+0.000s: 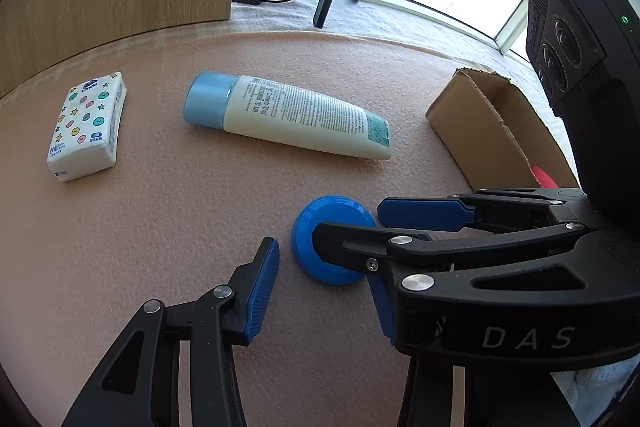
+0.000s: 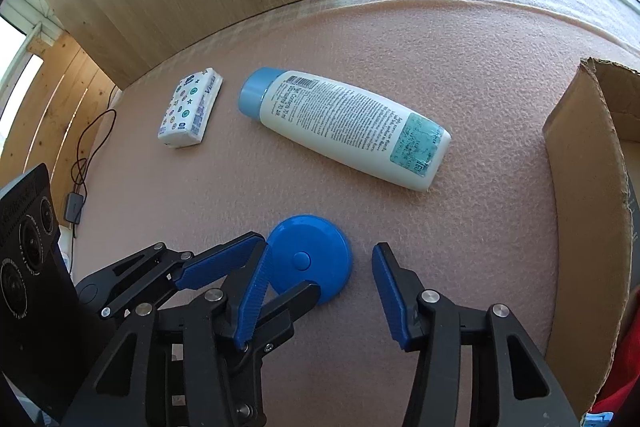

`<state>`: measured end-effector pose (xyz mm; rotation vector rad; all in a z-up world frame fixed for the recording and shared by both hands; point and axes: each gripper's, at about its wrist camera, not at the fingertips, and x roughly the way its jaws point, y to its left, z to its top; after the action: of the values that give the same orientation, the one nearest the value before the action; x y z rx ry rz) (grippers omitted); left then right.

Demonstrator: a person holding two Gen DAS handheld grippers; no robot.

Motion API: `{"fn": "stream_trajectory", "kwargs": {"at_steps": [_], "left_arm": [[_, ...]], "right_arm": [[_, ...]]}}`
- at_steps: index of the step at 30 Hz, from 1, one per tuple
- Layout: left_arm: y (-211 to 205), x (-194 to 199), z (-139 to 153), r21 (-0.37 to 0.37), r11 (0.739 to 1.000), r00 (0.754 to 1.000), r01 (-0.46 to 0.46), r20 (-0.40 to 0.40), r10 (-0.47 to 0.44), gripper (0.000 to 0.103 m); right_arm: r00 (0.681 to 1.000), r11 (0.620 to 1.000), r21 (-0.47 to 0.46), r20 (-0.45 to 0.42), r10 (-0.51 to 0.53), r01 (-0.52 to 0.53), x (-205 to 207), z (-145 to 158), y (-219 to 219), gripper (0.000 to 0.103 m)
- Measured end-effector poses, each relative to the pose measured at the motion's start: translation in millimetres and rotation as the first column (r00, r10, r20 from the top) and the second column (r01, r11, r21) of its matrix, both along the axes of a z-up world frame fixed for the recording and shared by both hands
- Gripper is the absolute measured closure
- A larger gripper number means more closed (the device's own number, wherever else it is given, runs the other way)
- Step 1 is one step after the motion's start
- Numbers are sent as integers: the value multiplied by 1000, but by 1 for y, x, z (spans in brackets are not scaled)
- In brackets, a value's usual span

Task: Organize objects
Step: 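Close the right tool on the blue tape measure, then carry the tape measure into the box and open the right tool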

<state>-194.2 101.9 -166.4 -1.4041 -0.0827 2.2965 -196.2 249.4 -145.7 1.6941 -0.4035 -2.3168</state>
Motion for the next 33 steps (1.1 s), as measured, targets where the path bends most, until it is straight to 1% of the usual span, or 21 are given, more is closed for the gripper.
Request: {"fn": "stream_trajectory", "kwargs": {"at_steps": [1,4,10,15,19,24,33], "left_arm": [[1,0,0,5,1000,1000,6,-1,-6,60],[5,2,0,8,1000,1000,15,-4,-15,61],[5,2,1,20,1000,1000,5,7,-5,62],[8,3,8,21,1000,1000,-1,-6,1,64],[15,4,20,21,1000,1000,2,-31,-2,64],[32,5,43,18,1000,997,22,-80,-21,64],[79,6,75,29,996,987,81,-142,-76,64]], "right_arm": [[1000,1000,-6,1,2,-2,0,-1,0,59],[1000,1000,-23,9,5,-5,-1,-2,0,62],[1000,999,-51,12,-15,16,0,-2,4,64],[999,997,-69,-4,-32,32,4,8,12,64],[998,996,-76,-26,-53,51,7,20,21,64],[994,994,-78,-72,-79,73,13,42,38,64],[980,989,-64,-137,-142,135,28,75,84,64]]}}
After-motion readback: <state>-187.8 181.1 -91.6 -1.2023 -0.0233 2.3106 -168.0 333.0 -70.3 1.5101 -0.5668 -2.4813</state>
